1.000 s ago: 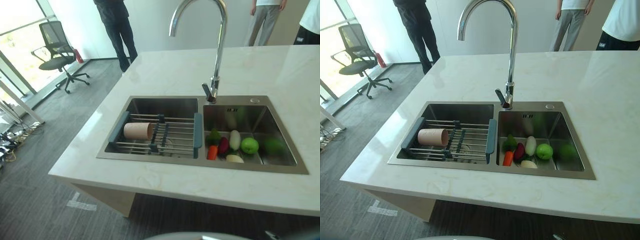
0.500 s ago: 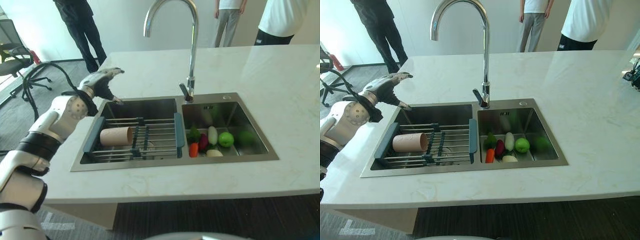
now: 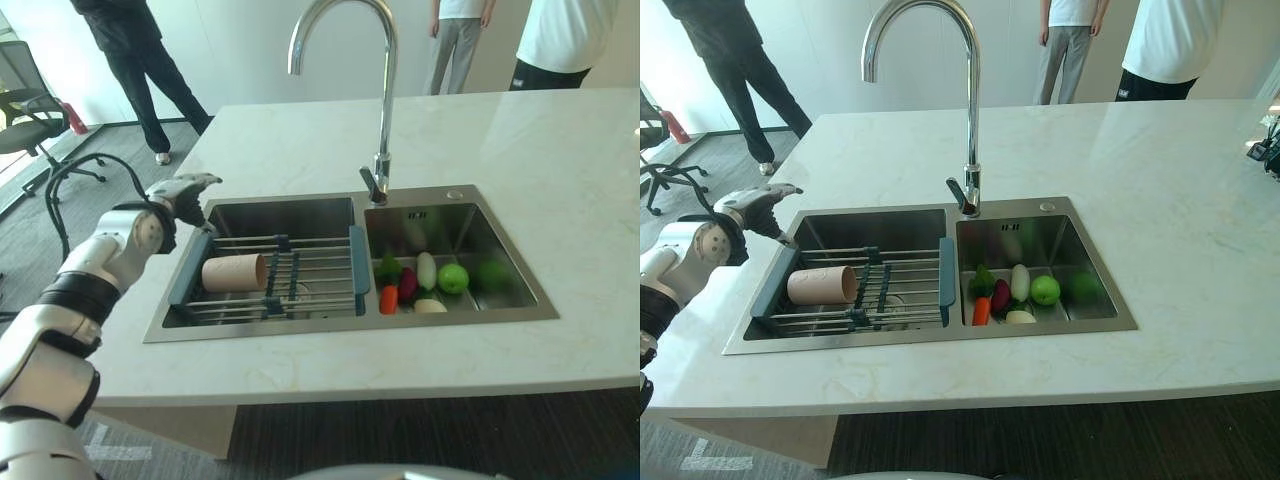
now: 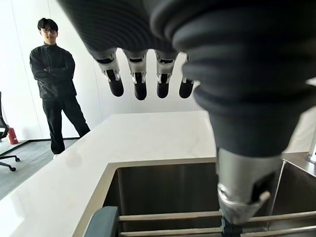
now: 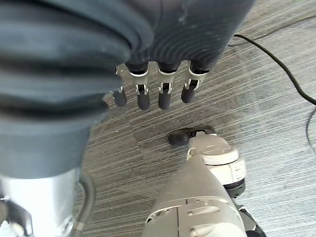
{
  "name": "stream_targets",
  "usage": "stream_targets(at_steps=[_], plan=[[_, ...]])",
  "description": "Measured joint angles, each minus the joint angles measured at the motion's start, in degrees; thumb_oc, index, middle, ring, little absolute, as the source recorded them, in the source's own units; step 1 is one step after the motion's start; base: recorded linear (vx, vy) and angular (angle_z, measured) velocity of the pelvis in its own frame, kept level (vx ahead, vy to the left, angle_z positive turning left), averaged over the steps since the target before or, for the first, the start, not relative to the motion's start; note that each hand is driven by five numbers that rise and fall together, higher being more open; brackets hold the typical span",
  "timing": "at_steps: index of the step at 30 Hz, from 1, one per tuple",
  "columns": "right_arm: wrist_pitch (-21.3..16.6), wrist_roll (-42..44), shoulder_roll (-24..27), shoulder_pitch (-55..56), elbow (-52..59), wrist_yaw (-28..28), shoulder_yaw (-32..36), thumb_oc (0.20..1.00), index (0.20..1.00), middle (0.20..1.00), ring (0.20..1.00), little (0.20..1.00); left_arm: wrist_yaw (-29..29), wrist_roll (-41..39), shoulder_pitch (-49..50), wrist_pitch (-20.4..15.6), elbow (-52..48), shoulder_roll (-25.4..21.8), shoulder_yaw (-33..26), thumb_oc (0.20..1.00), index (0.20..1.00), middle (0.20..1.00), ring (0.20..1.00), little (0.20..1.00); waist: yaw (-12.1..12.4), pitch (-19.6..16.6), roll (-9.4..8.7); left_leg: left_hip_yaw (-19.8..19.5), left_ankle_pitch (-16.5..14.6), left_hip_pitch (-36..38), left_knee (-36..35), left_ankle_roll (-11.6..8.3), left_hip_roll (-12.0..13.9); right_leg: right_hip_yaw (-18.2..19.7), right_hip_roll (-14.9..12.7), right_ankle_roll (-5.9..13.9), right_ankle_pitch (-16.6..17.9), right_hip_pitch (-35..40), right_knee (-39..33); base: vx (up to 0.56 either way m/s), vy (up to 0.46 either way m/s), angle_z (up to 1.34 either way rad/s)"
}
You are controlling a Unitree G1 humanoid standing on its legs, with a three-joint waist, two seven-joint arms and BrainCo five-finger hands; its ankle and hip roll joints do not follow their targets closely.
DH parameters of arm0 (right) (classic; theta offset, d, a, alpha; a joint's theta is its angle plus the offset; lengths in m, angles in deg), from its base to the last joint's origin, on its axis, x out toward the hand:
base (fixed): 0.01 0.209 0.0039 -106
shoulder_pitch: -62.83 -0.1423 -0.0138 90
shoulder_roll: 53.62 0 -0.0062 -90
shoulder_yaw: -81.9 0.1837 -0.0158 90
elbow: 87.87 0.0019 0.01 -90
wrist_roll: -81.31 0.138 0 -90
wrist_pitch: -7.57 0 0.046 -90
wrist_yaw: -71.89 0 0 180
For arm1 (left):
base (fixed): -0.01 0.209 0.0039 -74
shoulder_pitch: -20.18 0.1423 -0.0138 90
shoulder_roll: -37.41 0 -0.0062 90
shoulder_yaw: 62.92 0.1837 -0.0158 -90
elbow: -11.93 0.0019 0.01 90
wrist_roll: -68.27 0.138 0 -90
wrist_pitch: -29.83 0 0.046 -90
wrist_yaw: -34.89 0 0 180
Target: Place the dishes in the dishwasher.
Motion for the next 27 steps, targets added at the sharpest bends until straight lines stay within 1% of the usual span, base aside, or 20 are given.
stream_targets(at_steps=[3,5,9,11,18,23,27], plan=[[0.0,-0.1,0.4,0.0,0.0,-0.1,0.0,1.0,1.0,1.0,1.0,1.0,0.2,0.3,0.4,0.0,1.5,1.1,0.5,1.0,1.0,1.0,1.0,1.0,0.0,0.0,0.0,0.0,0.0,0.1,0.0,0.01,0.0,0.0,0.0,0.0,0.0,0.0,0.0,0.0,0.0,0.0],[-0.1,-0.1,0.9,0.0,0.0,-0.3,0.0,1.0,1.0,1.0,1.0,1.0,0.3,2.0,0.5,-0.6,2.8,1.7,0.6,1.0,1.0,1.0,1.0,1.0,0.0,0.0,0.0,0.1,0.0,0.1,0.0,0.02,0.0,0.1,0.0,-0.01,0.1,0.0,0.0,0.0,0.0,0.0],[-0.2,-1.2,1.9,0.1,0.0,-0.4,0.0,1.0,1.0,1.0,1.0,1.0,0.3,2.1,2.0,-1.1,3.6,3.2,0.6,1.0,1.0,1.0,1.0,1.0,-0.1,0.0,0.0,0.4,0.0,-0.1,0.0,0.01,0.0,0.3,0.0,0.0,0.2,-0.3,0.0,0.01,0.006,-0.03],[-0.2,-1.2,2.2,0.0,0.1,-0.5,0.0,1.0,1.0,1.0,1.0,1.0,0.4,2.3,2.3,-1.5,5.1,4.6,0.6,1.0,1.0,1.0,1.0,1.0,-0.1,0.0,-0.09,0.7,0.0,-0.3,0.0,0.02,0.0,0.5,0.0,0.0,0.4,-0.6,0.0,0.02,0.004,-0.06],[-0.8,-1.9,2.3,0.2,0.1,-0.7,0.0,1.0,1.0,1.0,1.0,1.0,0.5,4.3,2.6,-1.9,6.6,6.8,1.6,1.0,1.0,1.0,1.0,1.0,-0.6,0.4,-0.65,1.2,0.0,-0.3,0.0,0.02,0.1,0.7,0.0,0.03,0.4,-0.8,0.0,0.01,-0.003,-0.01],[-1.5,-2.3,2.3,0.4,1.1,-0.7,0.0,1.0,1.0,1.0,1.0,1.0,0.5,4.9,2.6,-1.9,8.2,7.3,1.7,1.0,1.0,1.0,1.0,1.0,-1.2,0.7,-1.0,1.4,0.0,-0.4,0.0,0.01,0.1,1.0,0.0,0.05,0.4,-1.0,0.0,0.0,-0.003,-0.02],[-2.2,-2.3,2.3,0.5,3.0,-0.7,0.0,1.0,1.0,1.0,1.0,1.0,0.5,6.3,2.6,-1.8,10.9,7.3,1.7,1.0,1.0,1.0,1.0,1.0,-1.3,0.9,-0.82,2.4,0.0,-1.4,0.0,0.02,0.1,2.0,0.0,0.05,0.9,-2.6,0.0,0.0,0.001,-0.13]])
